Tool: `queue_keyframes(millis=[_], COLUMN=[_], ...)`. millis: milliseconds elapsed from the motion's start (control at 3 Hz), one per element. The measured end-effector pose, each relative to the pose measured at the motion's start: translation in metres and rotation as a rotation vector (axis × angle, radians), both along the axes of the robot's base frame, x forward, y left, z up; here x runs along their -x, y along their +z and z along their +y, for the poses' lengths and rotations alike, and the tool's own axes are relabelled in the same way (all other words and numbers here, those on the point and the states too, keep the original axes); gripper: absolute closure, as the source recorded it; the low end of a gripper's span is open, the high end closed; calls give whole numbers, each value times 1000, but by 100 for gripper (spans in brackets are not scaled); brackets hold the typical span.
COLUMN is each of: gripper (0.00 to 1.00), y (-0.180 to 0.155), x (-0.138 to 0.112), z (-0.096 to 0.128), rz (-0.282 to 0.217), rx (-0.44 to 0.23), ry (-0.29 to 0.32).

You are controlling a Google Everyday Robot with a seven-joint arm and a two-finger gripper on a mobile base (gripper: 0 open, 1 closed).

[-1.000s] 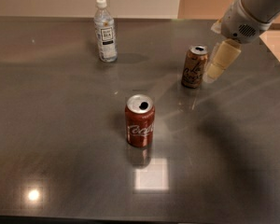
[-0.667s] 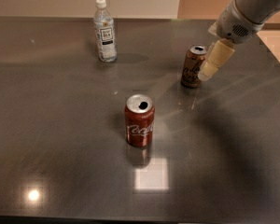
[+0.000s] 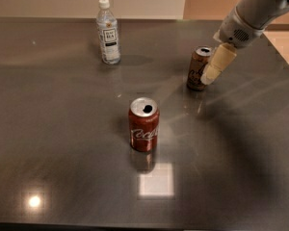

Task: Knock orange can over

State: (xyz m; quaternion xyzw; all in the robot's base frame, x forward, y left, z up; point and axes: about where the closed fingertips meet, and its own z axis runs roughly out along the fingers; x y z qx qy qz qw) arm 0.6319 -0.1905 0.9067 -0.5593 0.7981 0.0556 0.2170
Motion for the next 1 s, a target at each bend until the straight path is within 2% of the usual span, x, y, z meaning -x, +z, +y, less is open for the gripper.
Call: queue_keyframes(millis=[667, 1000], gripper=[3, 19], y=[-8, -9], x=[-5, -6], z=[1, 4], rz=[15, 18], rx=[-18, -33], ry=[-5, 3])
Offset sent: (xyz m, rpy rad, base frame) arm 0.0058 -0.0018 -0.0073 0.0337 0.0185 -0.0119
